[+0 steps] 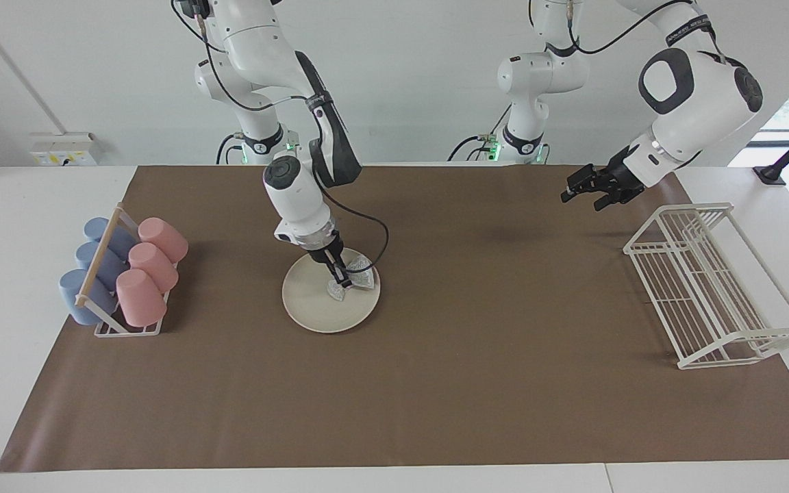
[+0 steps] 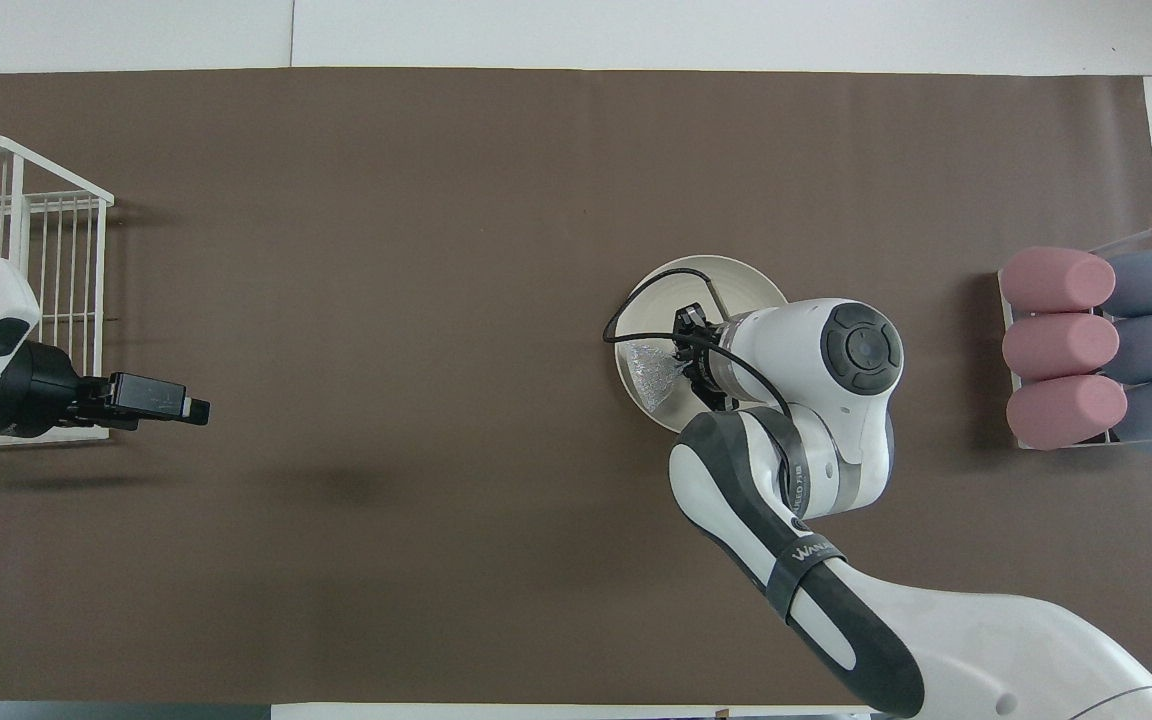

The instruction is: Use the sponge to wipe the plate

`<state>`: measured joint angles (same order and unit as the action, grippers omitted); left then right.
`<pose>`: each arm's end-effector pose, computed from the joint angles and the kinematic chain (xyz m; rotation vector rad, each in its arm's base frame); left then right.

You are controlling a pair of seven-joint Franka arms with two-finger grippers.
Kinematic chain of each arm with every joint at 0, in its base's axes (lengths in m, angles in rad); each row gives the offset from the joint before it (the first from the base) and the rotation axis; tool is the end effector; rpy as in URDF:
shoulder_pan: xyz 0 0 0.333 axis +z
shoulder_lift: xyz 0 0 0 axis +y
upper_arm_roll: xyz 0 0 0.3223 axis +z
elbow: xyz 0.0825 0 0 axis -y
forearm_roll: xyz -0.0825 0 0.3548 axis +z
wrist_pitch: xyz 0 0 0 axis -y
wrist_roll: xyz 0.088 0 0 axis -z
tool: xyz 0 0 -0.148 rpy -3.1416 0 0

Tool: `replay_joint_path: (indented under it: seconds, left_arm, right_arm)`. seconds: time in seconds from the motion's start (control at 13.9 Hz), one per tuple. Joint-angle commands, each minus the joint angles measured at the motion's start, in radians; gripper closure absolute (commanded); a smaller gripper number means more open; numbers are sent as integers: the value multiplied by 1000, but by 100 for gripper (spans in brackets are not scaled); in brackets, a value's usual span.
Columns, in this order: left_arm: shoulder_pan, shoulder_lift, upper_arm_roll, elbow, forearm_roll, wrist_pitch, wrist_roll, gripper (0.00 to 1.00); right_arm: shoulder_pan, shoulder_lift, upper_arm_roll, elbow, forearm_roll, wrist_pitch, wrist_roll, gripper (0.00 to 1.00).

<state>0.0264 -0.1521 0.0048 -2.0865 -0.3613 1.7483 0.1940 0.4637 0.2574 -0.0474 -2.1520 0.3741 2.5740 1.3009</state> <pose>0.4570 -0.0317 0.4612 2.7654 -0.0898 -0.2013 0.5220 0.2333 0.2838 -2.3887 1.6027 0.0794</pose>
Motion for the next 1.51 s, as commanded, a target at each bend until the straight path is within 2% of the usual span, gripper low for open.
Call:
replay_joint_path:
  seconds: [0.0, 0.29, 0.43, 0.79, 1.01, 1.15, 1.44]
  left_arm:
    - [6, -12, -6, -3, 22, 16, -18, 0]
    - [7, -12, -6, -3, 22, 19, -16, 0]
    - [1, -12, -6, -3, 22, 17, -16, 0]
    - [7, -12, -6, -1, 22, 19, -16, 0]
    - [6, -12, -6, -3, 22, 22, -16, 0]
    - [3, -12, -6, -4, 22, 33, -15, 0]
    - [4, -12, -6, -7, 22, 51, -18, 0]
  right_arm:
    - [-26, 11, 1, -8, 22, 26, -69, 100]
    - [-144, 19, 1, -8, 22, 28, -302, 100]
    - [-172, 19, 3, -8, 22, 28, -344, 100]
    - [-111, 16, 4, -9, 22, 26, -258, 100]
    - [-25, 14, 3, -9, 22, 32, -119, 100]
    - [28, 17, 3, -9, 22, 93, -16, 100]
    - [30, 20, 3, -9, 22, 101, 1, 100]
